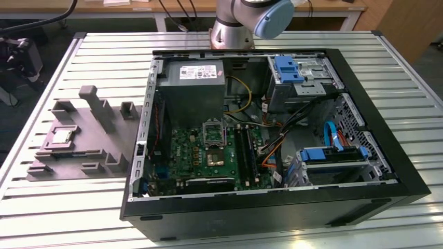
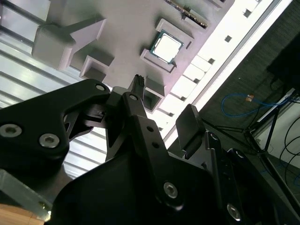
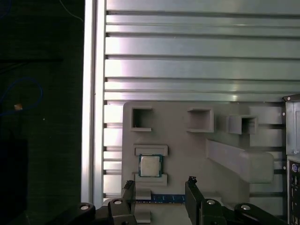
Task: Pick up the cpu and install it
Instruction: 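Pick up the cpu and move it towards the insertion slot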
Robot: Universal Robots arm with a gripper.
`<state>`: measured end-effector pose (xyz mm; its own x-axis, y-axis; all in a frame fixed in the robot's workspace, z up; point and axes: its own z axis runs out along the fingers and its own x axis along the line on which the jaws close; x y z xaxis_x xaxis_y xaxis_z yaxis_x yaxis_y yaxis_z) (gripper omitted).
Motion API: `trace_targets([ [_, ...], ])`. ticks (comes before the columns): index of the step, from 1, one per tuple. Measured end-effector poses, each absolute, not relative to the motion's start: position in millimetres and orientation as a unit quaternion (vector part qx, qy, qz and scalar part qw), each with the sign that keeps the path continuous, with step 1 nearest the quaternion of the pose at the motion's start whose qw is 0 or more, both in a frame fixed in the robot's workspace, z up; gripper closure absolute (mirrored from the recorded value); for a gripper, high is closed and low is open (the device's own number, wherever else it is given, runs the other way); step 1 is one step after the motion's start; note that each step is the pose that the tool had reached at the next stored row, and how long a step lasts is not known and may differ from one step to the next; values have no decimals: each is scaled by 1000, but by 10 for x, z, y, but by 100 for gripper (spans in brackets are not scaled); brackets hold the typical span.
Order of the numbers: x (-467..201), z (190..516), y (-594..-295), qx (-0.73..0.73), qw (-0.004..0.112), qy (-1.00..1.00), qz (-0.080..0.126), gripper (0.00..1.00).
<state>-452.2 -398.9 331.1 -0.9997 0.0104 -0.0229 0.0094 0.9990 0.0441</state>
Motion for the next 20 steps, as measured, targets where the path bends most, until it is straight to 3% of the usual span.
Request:
trace_targets([
  [20, -4522, 3099, -3991, 6, 11, 1000, 22, 45],
])
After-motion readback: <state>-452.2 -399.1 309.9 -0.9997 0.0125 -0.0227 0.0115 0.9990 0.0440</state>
